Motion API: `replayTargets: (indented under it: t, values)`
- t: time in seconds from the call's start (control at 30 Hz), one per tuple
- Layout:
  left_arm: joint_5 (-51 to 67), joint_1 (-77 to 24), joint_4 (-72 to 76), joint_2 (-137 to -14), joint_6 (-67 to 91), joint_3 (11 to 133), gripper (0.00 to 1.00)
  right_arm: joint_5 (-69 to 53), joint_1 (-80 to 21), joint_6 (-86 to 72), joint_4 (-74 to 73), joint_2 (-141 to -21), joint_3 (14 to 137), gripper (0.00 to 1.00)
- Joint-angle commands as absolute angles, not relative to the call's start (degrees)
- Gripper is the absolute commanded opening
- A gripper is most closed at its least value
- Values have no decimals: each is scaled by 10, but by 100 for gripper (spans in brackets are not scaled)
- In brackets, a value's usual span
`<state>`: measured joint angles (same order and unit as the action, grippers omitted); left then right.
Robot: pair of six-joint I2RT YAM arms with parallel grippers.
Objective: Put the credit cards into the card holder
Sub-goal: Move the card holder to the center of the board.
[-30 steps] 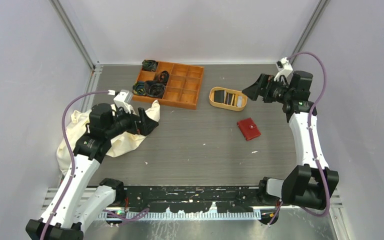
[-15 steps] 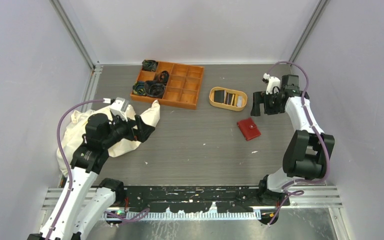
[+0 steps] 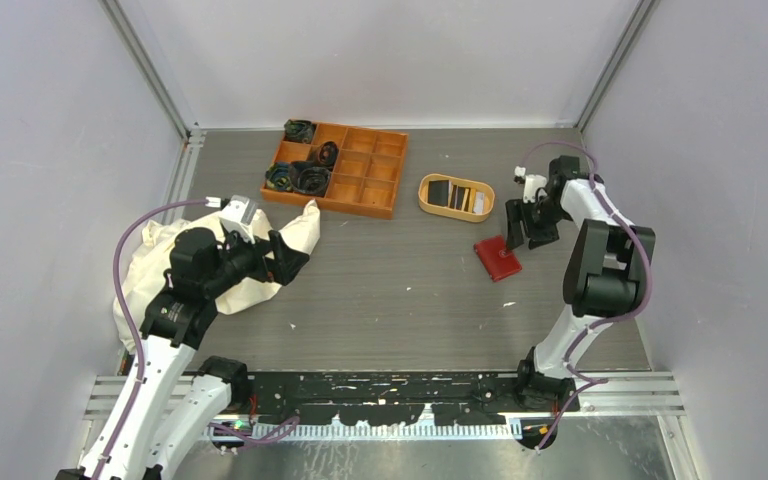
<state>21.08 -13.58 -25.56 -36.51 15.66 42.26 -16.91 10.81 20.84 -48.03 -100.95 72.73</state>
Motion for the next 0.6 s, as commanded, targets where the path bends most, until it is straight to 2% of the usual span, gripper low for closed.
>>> replayTargets:
  t: [0.0, 0.1, 0.2, 0.4, 0.47, 0.57]
  values:
    - [225, -133, -236, -358, 151, 422, 92, -197, 90, 207, -507, -1040, 760, 63]
    - [225, -133, -235, -356, 151, 422, 91, -197, 75, 208, -511, -1058, 761, 59]
    - [226, -133, -236, -356, 151, 422, 91, -224, 59, 213, -527, -1074, 765, 50]
    - [236, -133, -232, -359, 154, 420, 91, -291, -33, 208, -540, -1081, 759, 27]
    - [241, -133, -231, -362, 155, 420, 91, -315, -78, 193, -530, -1076, 754, 23]
    - [249, -133, -229, -368, 155, 420, 90, -328, -156, 186, -507, -1070, 740, 23]
